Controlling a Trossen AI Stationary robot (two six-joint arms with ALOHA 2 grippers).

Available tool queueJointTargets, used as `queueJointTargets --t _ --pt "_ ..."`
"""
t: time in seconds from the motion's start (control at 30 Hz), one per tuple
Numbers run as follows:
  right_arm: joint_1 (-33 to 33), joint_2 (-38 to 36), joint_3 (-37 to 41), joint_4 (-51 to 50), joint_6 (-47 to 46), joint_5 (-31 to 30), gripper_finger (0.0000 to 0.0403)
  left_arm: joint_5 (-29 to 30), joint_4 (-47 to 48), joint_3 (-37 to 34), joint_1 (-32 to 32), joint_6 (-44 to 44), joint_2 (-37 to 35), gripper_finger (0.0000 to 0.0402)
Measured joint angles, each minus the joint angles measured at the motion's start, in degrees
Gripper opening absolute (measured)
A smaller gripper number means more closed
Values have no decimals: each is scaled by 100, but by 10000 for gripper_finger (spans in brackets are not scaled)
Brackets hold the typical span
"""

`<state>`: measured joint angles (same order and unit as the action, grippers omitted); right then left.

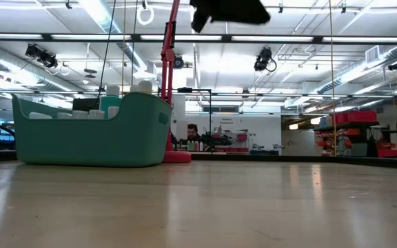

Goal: Pick & Place Paint Supplies
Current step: Return to Home Position

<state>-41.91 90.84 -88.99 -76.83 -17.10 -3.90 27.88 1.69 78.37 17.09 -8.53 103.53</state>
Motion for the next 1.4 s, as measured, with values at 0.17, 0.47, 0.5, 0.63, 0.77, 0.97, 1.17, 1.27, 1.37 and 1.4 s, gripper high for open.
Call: queueJointTargets --t 0.17,0.47,0.5,0.63,0.77,0.97,1.17,1.27,1.37,1.4 --pt "2 -496 -2 -29 23 -638 132 36 26 8 98 332 -378 18" --pt "10 -1490 -7 -34 472 -1488 132 454 597 0 133 591 -1274 18" --pt "11 -1610 -7 -34 473 -1577 132 455 681 0 132 603 -1407 18" --pt "11 -2075 -7 4 520 -2001 132 452 998 0 150 599 -1939 18" --pt "12 -2546 179 273 804 -2442 132 473 1323 0 237 639 -2533 18" --pt "73 -3296 1038 1314 1098 -2509 132 1072 2387 0 418 989 -3421 18" --pt "223 -4101 2118 2124 1342 -2523 132 1593 3058 -238 521 379 -4012 18" --pt "327 -4509 2653 2498 1467 -2520 132 1646 3185 -485 541 39 -4364 18" --pt "399 -4878 3074 2774 1458 -2524 132 1619 3334 -857 541 -209 -4823 18" --pt "416 -5029 3196 2869 1460 -2528 132 1654 3234 -997 541 -215 -4962 18"
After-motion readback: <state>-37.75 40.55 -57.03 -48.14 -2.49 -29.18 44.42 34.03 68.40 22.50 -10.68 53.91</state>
